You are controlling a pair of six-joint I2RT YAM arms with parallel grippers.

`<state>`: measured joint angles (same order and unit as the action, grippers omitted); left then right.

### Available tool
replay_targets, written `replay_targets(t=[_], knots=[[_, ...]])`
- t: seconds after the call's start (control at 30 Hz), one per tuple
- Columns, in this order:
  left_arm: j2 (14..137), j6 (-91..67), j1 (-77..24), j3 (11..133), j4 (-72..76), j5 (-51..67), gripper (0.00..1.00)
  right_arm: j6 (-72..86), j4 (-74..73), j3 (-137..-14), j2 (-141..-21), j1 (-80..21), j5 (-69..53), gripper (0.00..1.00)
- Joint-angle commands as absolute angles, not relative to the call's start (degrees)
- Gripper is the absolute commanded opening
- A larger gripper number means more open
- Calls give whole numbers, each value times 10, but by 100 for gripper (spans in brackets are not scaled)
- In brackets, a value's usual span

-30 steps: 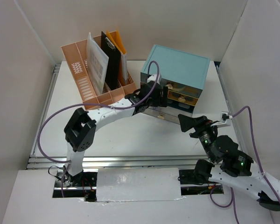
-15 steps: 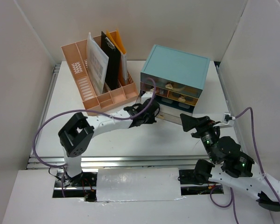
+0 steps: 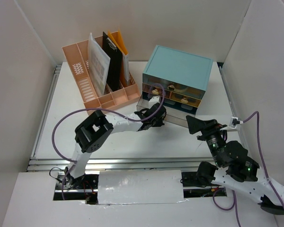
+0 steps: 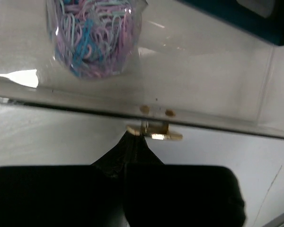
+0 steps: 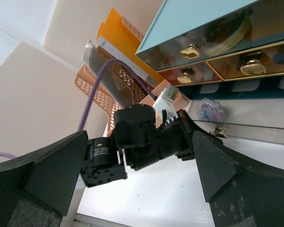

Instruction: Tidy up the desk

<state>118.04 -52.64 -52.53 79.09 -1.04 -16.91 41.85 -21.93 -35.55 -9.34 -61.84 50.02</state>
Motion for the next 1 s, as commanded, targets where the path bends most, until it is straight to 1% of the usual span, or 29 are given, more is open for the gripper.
replay_targets(t=[0.0, 0.27, 0.33, 0.43, 0.67, 0.97], knots=[[1194, -519, -512, 806, 72, -169, 0, 405, -207, -352, -82, -619, 520, 100], [1232, -476, -479, 819, 182, -135, 0, 396, -193, -340, -79, -619, 527, 100], [1261, -475, -466, 855, 181, -113, 0, 395, -191, -340, -84, -618, 531, 100], [1283, -475, -454, 872, 196, -71, 0, 397, -199, -345, -91, -619, 532, 100], [1336, -465, -439, 939, 198, -53, 0, 382, -185, -341, -89, -619, 535, 100], [1338, -475, -426, 940, 221, -38, 0, 365, -176, -345, -86, -619, 536, 100]])
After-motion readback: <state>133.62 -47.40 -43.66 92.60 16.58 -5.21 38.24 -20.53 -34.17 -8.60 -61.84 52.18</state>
